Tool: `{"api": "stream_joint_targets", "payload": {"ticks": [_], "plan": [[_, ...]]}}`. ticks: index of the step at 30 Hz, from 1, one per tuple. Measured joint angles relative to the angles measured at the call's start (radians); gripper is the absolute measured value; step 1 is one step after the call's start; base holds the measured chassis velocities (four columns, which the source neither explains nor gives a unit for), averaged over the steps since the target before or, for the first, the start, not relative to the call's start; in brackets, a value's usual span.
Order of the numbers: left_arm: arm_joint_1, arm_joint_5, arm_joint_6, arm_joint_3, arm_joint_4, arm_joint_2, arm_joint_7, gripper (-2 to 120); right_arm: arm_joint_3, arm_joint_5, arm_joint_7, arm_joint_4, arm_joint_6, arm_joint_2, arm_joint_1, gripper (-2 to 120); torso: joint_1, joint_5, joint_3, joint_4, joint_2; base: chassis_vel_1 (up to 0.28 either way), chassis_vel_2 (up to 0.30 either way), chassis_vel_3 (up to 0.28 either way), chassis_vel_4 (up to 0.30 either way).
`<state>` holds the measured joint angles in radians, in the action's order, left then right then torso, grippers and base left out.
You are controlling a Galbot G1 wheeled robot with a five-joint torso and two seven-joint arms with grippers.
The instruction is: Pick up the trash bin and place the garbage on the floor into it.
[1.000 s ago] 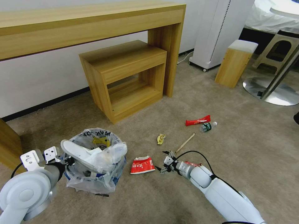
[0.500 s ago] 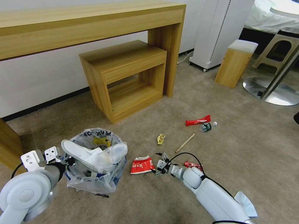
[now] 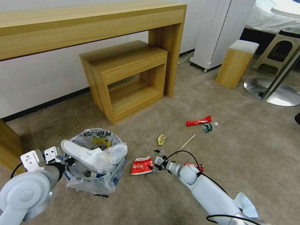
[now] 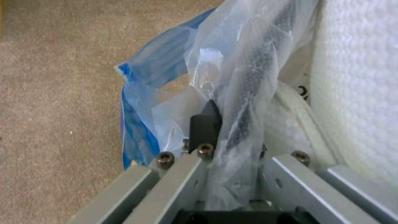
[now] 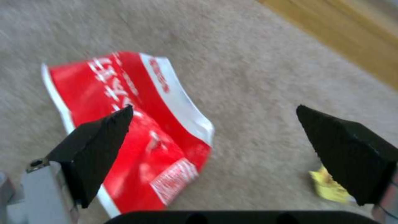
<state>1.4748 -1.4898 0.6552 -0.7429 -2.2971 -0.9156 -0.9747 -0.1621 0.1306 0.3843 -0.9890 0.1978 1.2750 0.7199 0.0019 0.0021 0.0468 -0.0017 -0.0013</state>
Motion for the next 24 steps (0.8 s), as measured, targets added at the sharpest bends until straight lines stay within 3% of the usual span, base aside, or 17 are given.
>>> {"api": "stream_joint_targets", "payload": {"ticks": [15,20,24], "plan": [[0.001,0.002,0.0,-0.002,-0.003,0.003,0.002,0,-0.013,-0.089,0.304,0.075,0.053,0.048,-0.061,100,0.0,0.0001,0.0,0.0,0.0,0.0,0.0,0.0,0.0],[0.004,0.004,0.0,-0.002,-0.008,0.002,0.002,0,0.001,-0.068,0.379,0.093,0.048,0.055,-0.065,100,0.0,0.0001,0.0,0.0,0.0,0.0,0.0,0.0,0.0],[0.005,0.005,0.0,-0.003,-0.01,0.002,0.002,0,0.006,-0.097,0.376,0.094,0.014,0.046,-0.057,100,0.0,0.0001,0.0,0.0,0.0,0.0,0.0,0.0,0.0]]}}
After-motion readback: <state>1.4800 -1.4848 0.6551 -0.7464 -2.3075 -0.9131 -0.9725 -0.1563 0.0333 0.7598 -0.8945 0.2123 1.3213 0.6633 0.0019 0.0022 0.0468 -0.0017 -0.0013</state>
